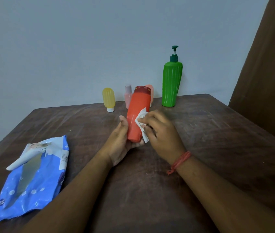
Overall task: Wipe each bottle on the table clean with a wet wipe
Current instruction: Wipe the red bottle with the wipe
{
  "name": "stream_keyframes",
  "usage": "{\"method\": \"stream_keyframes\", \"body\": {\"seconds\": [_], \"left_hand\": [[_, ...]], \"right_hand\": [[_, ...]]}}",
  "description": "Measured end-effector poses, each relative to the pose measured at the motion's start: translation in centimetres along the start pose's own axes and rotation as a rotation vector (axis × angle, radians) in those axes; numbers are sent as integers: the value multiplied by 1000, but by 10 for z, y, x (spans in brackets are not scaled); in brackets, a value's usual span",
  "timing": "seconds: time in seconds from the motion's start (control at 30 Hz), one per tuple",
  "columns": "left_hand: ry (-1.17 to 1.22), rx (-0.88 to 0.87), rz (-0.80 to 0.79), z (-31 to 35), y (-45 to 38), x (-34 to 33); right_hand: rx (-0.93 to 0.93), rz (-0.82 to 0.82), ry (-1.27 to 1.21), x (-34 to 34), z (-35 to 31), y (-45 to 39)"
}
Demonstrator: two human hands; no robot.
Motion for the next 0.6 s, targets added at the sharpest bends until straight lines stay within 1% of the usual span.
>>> {"method": "stream_keyframes", "body": {"seconds": [0.1,0.17,0.27,0.33,0.43,0.5,0.53,0.6], "left_hand": [[101,67,-21,-3,-2,-1],[130,108,-29,-6,-3,0],[133,159,-63,-12,-2,-3],[124,170,-83,-13,-1,-6],[156,186,-78,-13,-1,-4],[161,189,-69,-14,-2,-1],[145,186,-69,-15,-2,-1],[94,171,-83,-16,-2,-2]], "right_hand": [[34,-48,17,-3,-1,-1],[18,-8,46,0,4,-3],[-85,95,80,12,21,-5],[-110,99,77,14,25,-3],[20,10,63,3,5,-1],[116,-14,138,1,-3,-3],[115,8,192,3,2,-7],[8,81,266,17,23,-13]]}}
Point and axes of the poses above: each hand's wrist, its own y-axis away from the middle knuckle, its own x-axis out of the back of the hand, z = x × y, the point moved 9 cm from there along -y, towards the middle knuckle, and after that the axes turned 6 degrees about z, right-handed, at the moved point
